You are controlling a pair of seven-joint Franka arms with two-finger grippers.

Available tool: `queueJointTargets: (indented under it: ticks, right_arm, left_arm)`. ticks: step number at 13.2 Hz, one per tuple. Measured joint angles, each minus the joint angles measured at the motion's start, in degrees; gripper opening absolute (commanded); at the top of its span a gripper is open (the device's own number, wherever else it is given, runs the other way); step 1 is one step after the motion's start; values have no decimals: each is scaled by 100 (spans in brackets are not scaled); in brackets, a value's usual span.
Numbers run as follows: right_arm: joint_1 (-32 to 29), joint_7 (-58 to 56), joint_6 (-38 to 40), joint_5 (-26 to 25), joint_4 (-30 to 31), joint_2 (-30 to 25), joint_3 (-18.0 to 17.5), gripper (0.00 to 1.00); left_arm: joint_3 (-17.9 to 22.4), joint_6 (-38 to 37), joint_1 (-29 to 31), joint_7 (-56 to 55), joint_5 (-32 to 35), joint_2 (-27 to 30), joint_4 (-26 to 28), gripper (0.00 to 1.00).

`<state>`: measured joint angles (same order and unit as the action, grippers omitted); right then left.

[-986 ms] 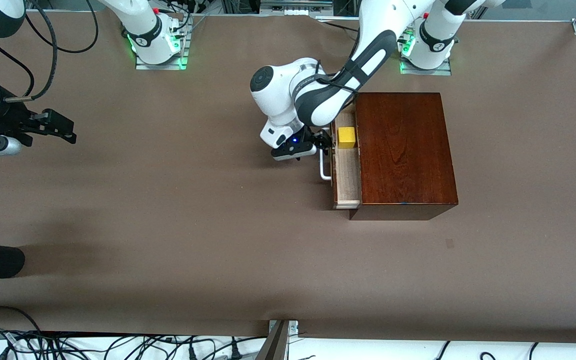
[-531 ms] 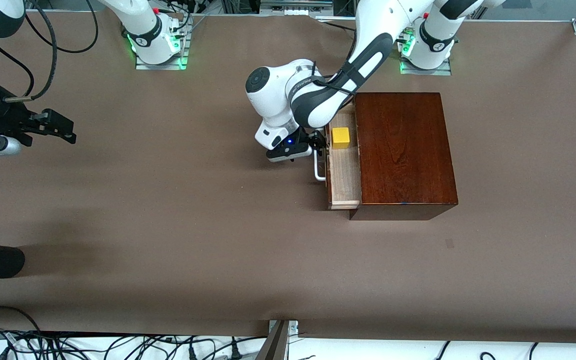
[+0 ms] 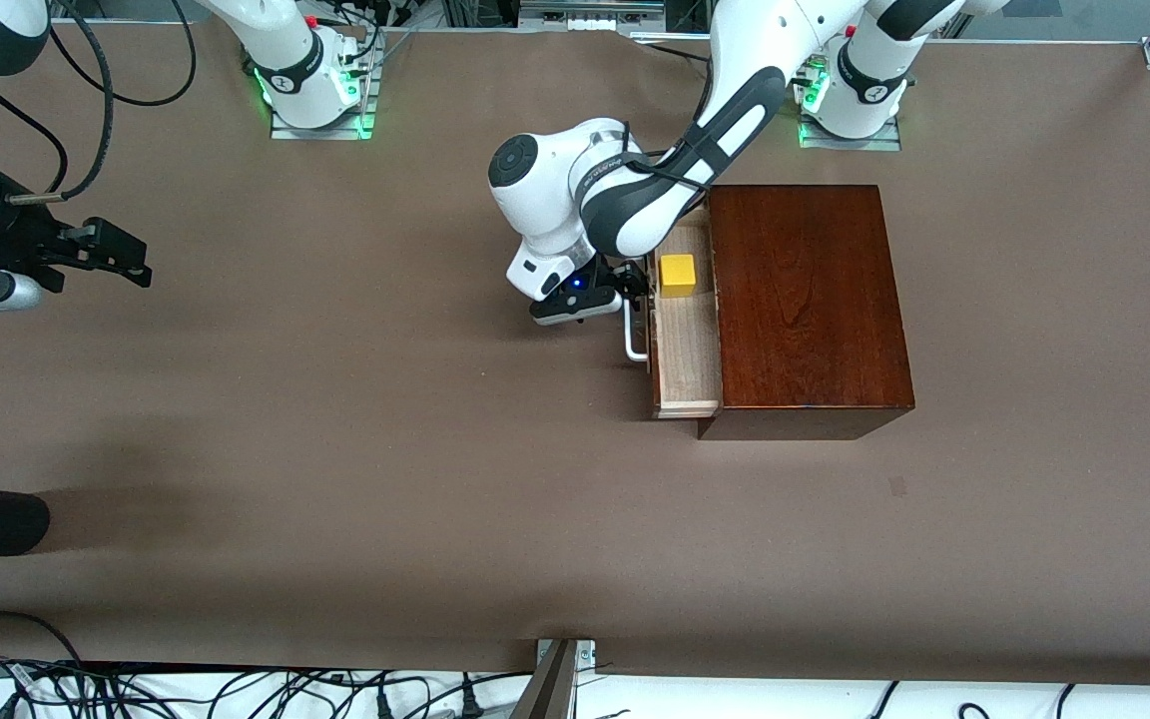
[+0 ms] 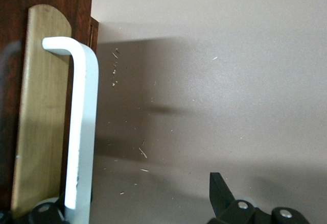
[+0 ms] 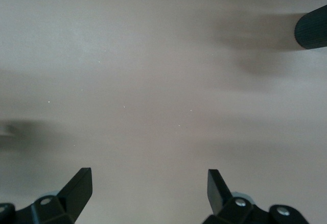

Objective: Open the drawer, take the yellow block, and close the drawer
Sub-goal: 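Pull the drawer open by its handle with the left gripper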

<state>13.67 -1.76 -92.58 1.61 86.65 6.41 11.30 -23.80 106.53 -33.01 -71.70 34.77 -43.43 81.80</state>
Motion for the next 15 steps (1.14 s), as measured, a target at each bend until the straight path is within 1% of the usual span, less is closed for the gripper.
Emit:
queueJointTargets:
  ticks: [4, 8, 15]
  right_arm:
    - [-1, 0, 0, -1, 0, 0, 2, 100]
    - [-2, 0, 0, -1, 0, 0, 5, 100]
    - [-2, 0, 2, -1, 0, 1, 7, 100]
  left_arm:
    - [-84, -171, -15, 19, -15, -115, -260, 100]
    - [-113, -265, -200, 67, -8, -231, -500, 100]
    - [-155, -914, -363, 430, -9, -350, -764, 100]
